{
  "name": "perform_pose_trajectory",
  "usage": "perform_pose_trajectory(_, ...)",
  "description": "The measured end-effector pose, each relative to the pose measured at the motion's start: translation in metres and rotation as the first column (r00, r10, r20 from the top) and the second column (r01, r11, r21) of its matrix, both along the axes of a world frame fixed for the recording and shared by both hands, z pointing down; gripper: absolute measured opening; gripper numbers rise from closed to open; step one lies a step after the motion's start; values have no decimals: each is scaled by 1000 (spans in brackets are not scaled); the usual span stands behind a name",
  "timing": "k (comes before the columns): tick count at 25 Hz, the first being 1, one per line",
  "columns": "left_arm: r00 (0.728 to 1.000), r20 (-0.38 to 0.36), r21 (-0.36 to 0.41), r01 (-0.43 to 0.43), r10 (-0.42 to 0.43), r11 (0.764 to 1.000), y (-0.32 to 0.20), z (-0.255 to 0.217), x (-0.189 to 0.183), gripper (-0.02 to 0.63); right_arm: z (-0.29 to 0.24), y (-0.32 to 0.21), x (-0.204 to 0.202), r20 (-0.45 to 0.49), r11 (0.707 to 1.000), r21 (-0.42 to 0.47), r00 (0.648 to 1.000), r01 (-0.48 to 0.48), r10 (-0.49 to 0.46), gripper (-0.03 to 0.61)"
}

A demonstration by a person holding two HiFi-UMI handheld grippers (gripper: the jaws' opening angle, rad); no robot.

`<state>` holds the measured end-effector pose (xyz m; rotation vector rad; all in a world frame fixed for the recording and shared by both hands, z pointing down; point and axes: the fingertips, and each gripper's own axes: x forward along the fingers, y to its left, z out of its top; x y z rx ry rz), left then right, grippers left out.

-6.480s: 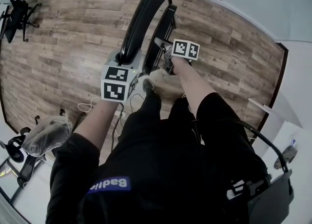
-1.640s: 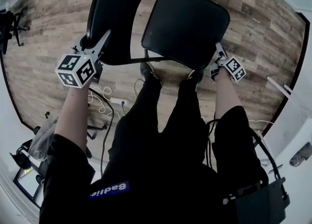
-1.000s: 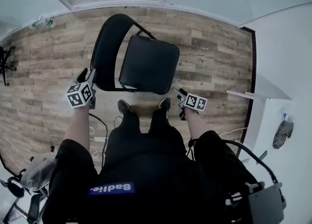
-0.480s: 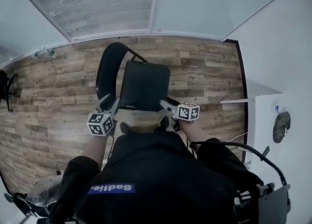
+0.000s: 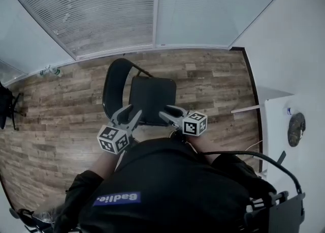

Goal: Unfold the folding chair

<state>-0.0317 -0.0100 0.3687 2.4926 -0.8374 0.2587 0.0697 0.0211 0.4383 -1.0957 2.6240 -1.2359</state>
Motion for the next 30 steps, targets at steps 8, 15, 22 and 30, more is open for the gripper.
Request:
perform_pose_trajectory(8, 996, -48, 127, -71, 78, 989, 15, -65, 17, 61, -104, 4, -10, -88, 958, 270, 993, 96, -75, 124)
perform_pose_trajectory(15, 988, -71, 211, -120, 138, 970, 24, -103, 41, 8, -162, 6, -27, -140, 890, 432, 986, 142, -90, 21)
perform_pose_trajectory(22, 986, -62, 226, -138, 156, 964, 47, -103, 30, 6, -167, 30, -54, -190, 857, 484, 977, 180, -98, 2)
perform_pose_trajectory(30, 984, -39, 210, -162, 174, 964, 58, -88, 39, 5, -155, 36, -47, -190, 871, 460, 977, 171, -92, 2)
